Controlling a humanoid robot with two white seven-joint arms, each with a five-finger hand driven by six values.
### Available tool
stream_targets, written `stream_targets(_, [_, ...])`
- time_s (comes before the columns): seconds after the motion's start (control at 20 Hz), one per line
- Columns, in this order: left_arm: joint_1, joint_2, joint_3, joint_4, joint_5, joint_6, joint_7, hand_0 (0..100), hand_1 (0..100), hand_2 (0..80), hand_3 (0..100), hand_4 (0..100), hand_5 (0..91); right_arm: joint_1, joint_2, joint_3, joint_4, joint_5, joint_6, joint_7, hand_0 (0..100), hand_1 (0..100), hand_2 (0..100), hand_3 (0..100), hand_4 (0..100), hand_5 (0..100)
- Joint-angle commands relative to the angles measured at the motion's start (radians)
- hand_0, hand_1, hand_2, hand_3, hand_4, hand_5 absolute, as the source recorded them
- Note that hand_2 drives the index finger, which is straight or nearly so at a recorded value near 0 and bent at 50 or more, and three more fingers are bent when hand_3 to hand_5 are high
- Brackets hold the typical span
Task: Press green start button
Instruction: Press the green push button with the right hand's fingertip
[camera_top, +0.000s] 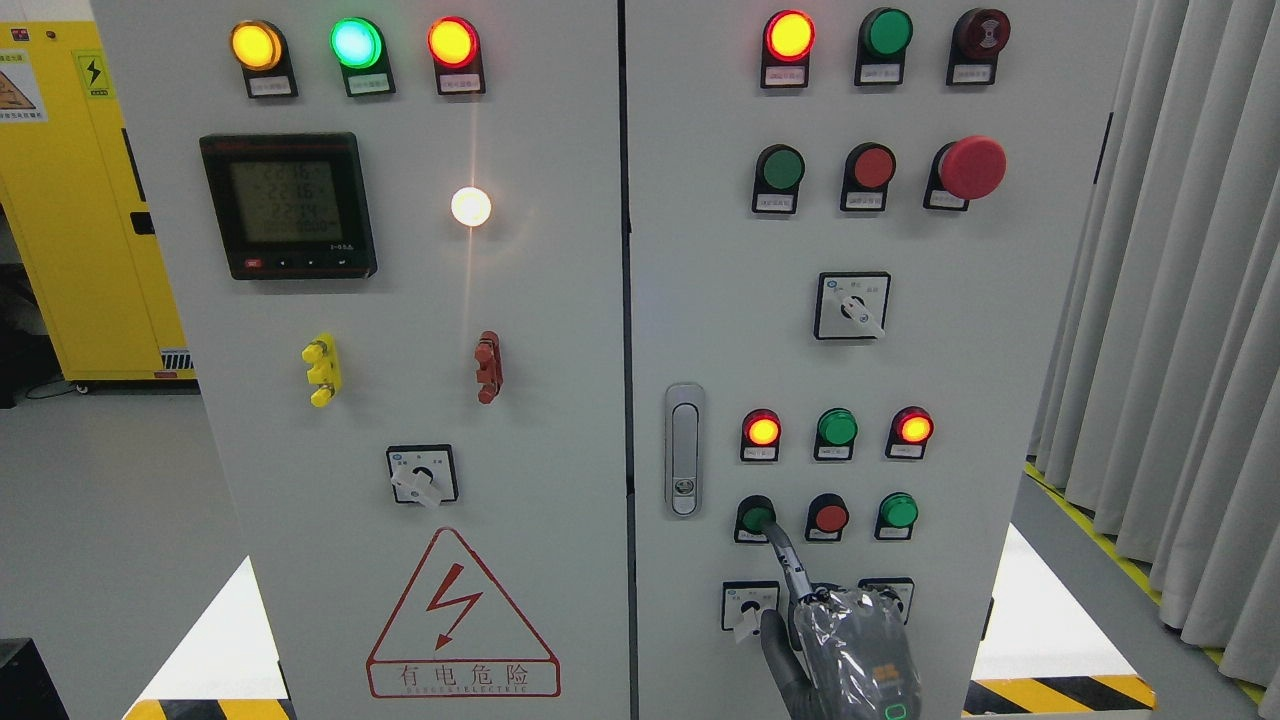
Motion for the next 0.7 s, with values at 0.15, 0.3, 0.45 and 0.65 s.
stream_targets(0.15, [0.0,0.0,0.0,0.001,0.0,0.001,-0.001,12,56,0.0,0,0,0.0,-0.014,0.0,-0.005,0.026,-0.007,0.023,0.008,75,97,0,94,100,100])
stream_targets(0.3, [0.0,0.0,0.0,0.001,0.0,0.001,-0.001,12,56,0.0,0,0,0.0,-0.016,0.0,-0.005,0.026,-0.007,0.025,0.009,75,97,0,94,100,100])
stream_targets(0.45, [0.001,0.0,0.0,0.001,0.0,0.001,-0.001,12,56,0.0,0,0,0.0,-0.014,0.0,-0.005,0.025,-0.008,0.025,0.008,75,97,0,94,100,100])
stream_targets(0.65, [0.0,0.0,0.0,0.001,0.0,0.001,-0.001,12,56,0.0,0,0,0.0,-0.005,0.0,-0.005,0.013,-0.011,0.022,0.002,76,97,0,94,100,100])
